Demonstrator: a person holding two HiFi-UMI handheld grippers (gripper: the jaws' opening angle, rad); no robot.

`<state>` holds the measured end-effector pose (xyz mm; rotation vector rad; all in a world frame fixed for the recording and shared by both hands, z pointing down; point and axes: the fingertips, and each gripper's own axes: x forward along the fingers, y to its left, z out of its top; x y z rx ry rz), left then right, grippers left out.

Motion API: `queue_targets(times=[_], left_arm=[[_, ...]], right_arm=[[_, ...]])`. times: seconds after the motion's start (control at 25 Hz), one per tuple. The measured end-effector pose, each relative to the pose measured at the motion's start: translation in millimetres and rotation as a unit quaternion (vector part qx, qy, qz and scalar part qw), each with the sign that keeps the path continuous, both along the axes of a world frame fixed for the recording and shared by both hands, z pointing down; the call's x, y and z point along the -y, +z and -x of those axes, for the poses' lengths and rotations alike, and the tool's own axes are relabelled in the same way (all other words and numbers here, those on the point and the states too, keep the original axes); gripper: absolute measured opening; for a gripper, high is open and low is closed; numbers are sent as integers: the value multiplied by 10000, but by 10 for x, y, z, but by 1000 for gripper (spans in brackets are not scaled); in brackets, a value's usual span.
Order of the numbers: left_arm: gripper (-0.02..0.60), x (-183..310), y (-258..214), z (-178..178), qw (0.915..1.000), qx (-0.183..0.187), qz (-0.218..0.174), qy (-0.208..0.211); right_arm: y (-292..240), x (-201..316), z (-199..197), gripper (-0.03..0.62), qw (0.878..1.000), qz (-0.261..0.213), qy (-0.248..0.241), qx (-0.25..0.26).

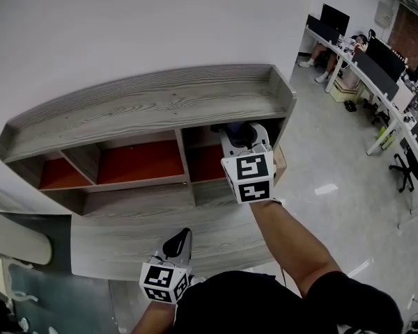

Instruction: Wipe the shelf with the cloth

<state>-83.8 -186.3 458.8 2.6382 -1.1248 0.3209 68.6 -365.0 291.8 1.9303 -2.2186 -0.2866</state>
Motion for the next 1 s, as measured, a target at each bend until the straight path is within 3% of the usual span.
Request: queue_targets(times=[0.24,1.0], left_arm=[[11,21,11,74,10000,-22,9,-90],[11,48,20,208,9998,-42,8,-183]], right_arm=[[-5,24,195,141,9992,-89,-81,-391],[-15,58,788,141,9953,-229,-494,-801]])
